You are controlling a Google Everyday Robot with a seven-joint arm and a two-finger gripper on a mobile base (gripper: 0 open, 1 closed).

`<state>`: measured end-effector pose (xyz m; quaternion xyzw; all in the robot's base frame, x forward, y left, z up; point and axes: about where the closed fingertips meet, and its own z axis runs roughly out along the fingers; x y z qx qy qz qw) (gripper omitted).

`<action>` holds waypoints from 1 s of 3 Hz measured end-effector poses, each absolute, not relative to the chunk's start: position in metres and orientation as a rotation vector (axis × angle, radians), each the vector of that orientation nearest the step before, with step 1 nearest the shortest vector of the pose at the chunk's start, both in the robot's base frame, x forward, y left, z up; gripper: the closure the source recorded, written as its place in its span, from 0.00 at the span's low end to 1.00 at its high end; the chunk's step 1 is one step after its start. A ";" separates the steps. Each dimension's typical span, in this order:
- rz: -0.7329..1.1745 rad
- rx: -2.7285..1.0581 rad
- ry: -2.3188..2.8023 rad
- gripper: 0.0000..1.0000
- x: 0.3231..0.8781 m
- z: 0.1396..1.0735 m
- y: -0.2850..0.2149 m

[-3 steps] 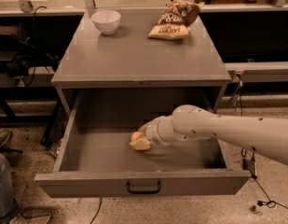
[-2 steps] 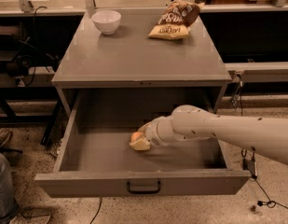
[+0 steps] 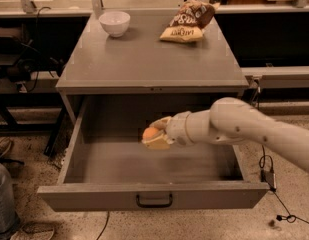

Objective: Pick orange from top drawer and place on counter

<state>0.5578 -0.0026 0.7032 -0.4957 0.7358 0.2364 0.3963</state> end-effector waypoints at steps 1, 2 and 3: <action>0.577 -1.281 1.814 1.00 0.543 0.718 -0.036; 0.577 -1.281 1.814 1.00 0.543 0.718 -0.036; 0.553 -1.256 1.794 1.00 0.544 0.728 -0.044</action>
Offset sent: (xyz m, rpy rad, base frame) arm -0.0139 -0.0283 0.0205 0.0130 -0.0481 0.0291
